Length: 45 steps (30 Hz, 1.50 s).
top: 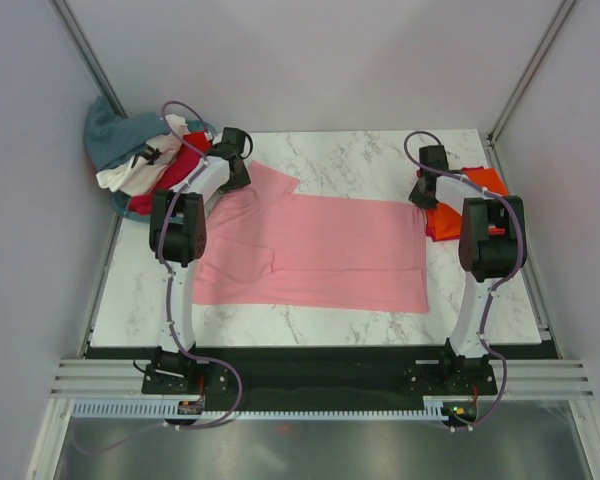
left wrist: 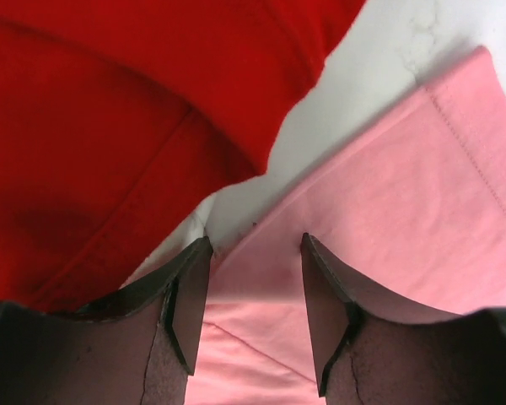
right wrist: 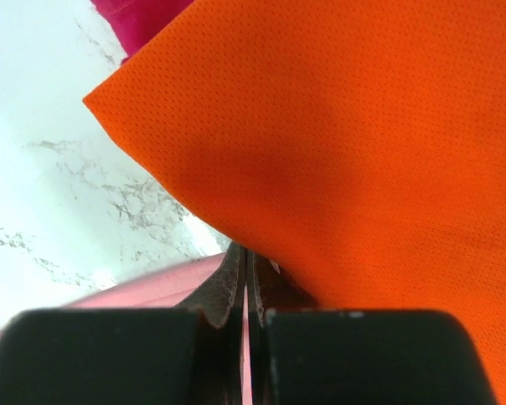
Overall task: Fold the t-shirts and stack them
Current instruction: Fold the tshirt
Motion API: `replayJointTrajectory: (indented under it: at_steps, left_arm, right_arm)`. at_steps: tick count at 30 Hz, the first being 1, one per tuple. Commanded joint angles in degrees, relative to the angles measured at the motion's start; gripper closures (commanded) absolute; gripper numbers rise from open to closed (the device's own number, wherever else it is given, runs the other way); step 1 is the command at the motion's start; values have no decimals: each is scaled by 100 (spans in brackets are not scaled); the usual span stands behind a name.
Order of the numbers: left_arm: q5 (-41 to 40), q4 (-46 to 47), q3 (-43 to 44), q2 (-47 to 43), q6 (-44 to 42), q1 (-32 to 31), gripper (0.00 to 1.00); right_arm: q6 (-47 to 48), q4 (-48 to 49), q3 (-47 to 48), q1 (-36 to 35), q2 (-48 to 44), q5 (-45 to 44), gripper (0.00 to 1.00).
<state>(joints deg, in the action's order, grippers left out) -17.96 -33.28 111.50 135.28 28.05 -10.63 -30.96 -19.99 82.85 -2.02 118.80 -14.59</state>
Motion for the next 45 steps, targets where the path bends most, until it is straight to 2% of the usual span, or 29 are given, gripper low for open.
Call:
replayJointTrajectory:
  at_steps: [1, 6, 9, 10, 13, 16, 24, 30, 36, 45]
  left_arm:
    - [-332, -100, -251, -397, -248, -9, 44]
    - [-191, -91, -278, -336, -221, -9, 46]
    - [-51, -82, -164, -257, -213, -9, 63]
    - [28, -91, -77, -213, -204, -9, 73]
    - [99, -100, 38, -213, -186, -9, 88]
    - [12, -91, 21, -327, -142, -9, 98]
    - [-269, -82, -67, -810, -247, -97, 98]
    - [-586, -4, -453, -1214, -178, -193, 98]
    - [-771, 190, -1147, -1724, -90, -229, 98]
    - [-990, 1121, -2825, -2691, -46, -229, 98]
  right_arm:
    - [-86, 92, -102, 18, -226, 149, 100]
    - [-94, 109, -111, 26, -235, 193, 100]
    - [-86, 100, -111, 18, -244, 246, 100]
    - [-86, 100, -111, 18, -244, 290, 100]
    - [-94, 100, -111, 18, -287, 360, 100]
    - [-103, 100, -120, 9, -349, 378, 100]
    - [-130, 92, -181, 18, -542, 571, 100]
    - [-138, 92, -392, 26, -832, 747, 100]
    - [-217, 153, -849, 18, -1254, 738, 100]
    - [-270, 153, -1482, 35, -2035, 598, 100]
